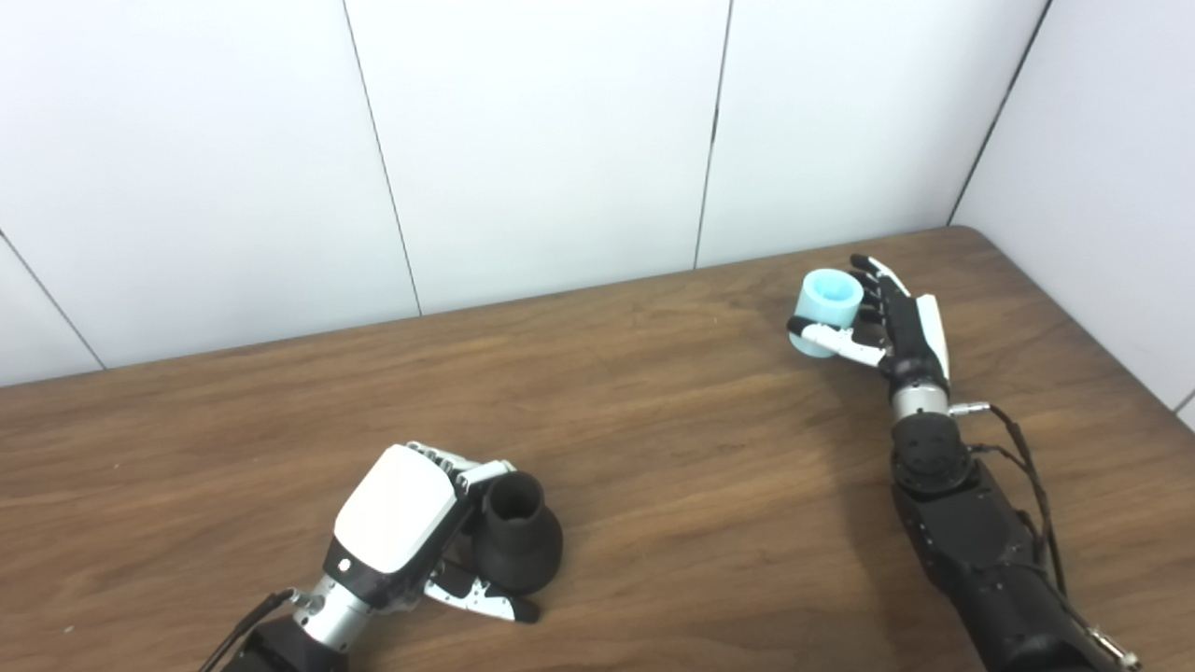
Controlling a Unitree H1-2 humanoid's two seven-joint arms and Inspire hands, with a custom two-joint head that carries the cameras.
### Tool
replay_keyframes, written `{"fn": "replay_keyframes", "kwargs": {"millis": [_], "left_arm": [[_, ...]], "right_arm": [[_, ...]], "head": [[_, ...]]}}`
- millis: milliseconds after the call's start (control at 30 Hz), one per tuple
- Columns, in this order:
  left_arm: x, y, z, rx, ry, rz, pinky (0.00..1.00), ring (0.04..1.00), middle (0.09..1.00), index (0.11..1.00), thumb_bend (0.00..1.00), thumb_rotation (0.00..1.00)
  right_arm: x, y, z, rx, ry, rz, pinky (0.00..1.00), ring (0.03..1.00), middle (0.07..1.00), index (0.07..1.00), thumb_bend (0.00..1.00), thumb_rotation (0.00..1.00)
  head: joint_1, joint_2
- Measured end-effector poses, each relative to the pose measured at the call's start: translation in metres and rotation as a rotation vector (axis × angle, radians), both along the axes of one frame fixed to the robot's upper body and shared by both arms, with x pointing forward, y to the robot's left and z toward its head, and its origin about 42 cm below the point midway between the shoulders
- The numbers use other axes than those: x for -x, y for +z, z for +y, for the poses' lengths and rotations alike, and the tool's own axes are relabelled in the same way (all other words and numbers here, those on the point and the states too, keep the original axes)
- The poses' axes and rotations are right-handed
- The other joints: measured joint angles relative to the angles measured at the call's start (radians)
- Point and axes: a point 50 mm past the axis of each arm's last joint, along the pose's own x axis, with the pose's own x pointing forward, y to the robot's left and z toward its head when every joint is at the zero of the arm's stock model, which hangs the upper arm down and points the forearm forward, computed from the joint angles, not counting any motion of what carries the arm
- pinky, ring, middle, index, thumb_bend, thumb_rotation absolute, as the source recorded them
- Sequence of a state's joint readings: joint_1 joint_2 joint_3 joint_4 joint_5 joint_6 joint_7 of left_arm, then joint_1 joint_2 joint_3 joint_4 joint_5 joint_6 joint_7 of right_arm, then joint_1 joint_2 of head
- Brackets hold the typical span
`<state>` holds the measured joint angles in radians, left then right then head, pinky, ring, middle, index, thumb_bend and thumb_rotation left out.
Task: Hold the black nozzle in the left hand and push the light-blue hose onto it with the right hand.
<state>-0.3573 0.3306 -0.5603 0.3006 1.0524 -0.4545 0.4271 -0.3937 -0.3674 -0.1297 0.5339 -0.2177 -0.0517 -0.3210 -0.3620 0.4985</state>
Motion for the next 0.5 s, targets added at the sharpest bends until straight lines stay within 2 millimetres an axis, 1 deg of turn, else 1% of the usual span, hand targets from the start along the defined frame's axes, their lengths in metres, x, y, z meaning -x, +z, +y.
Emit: {"fn": "replay_keyframes", "kwargs": {"millis": [67,167,333,500], "left_arm": [[0.0,0.0,0.0001,0.0,0.0,0.0,0.09,0.142,0.209,0.481,0.52,0.04],[0.0,0.0,0.0,-0.001,0.0,0.001,0.09,0.142,0.209,0.481,0.52,0.04],[0.0,-0.0001,0.0003,-0.001,0.0,0.001,0.09,0.141,0.206,0.481,0.52,0.04],[0.0001,-0.0001,0.0002,-0.001,0.0,0.001,0.09,0.142,0.207,0.481,0.52,0.04]], "right_arm": [[-0.0012,-0.0005,0.0046,0.042,0.01,0.008,0.74,0.797,0.811,0.822,1.0,0.36],[-0.0023,-0.0009,0.0083,0.059,0.019,0.011,0.74,0.8,0.811,0.821,1.0,0.36],[-0.0054,-0.0001,0.0106,0.062,0.017,0.009,0.71,0.765,0.769,0.796,1.0,0.38],[-0.0079,0.0,0.0123,0.064,0.004,0.005,0.68,0.734,0.742,0.776,1.0,0.37]], "head": [[0.002,0.002],[0.0,0.0],[0.0,0.002],[0.002,0.0]]}}
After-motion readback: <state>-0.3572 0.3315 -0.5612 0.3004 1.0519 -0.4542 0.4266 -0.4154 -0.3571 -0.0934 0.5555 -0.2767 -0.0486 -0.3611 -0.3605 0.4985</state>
